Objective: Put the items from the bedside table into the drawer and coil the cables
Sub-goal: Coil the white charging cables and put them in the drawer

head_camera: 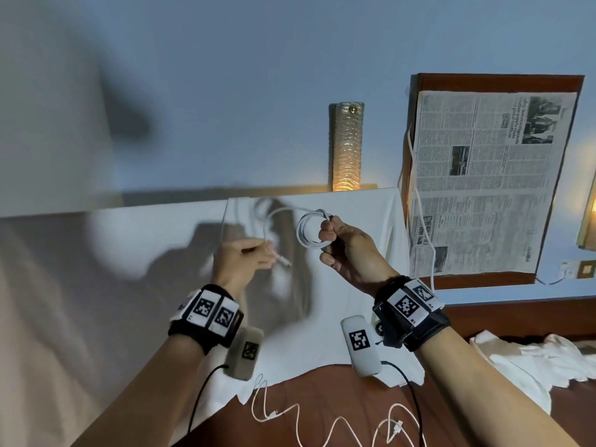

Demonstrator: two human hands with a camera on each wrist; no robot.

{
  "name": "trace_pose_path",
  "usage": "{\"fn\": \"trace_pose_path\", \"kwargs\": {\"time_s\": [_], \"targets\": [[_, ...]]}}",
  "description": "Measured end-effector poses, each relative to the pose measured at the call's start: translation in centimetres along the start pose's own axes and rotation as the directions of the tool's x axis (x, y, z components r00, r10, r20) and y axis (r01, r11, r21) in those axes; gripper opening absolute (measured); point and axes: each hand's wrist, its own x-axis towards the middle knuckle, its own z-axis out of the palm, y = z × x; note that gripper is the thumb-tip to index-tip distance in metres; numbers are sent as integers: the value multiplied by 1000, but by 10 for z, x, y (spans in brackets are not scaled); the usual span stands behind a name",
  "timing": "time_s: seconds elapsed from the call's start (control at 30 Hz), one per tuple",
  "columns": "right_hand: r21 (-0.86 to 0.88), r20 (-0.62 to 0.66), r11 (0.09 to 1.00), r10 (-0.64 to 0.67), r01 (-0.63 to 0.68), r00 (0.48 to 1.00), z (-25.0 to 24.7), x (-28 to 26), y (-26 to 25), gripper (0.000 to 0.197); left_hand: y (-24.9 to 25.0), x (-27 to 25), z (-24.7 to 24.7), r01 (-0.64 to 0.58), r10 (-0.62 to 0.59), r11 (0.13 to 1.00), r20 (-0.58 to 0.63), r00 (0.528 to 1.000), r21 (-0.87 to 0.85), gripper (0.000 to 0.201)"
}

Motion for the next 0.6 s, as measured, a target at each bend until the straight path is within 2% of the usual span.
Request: {"fn": "trace_pose_path", "kwargs": {"time_s": [0.07,0.13,0.2,0.27,0.37,0.43,0.5,0.6], "targets": [[50,34,999,16,-17,999,4,1,1,39,20,-1,9,72,-80,959,-21,997,-274,8],[84,55,996,25,-30,998,8,2,2,40,36,-4,17,150,-146,898,41,988,-413,8],[83,56,996,24,-28,998,11,2,3,39,46,-8,25,259,-205,856,166,965,-448,10],[41,47,999,14,-16,999,11,2,2,38,51,-13,32,391,-290,817,285,914,-425,13],[-11,60,1000,4,-4,998,10,-1,1,36,58,-19,40,522,-352,735,414,839,-434,36],[-25,71,1000,-7,8,997,9,-2,1,35,64,-23,43,493,-337,798,421,842,-348,40],[-71,71,997,-29,34,997,6,-2,0,35,65,-25,45,371,-278,911,397,875,-180,33],[-204,63,976,-59,71,996,3,-1,1,33,64,-27,41,270,-205,954,378,903,-127,32]]}}
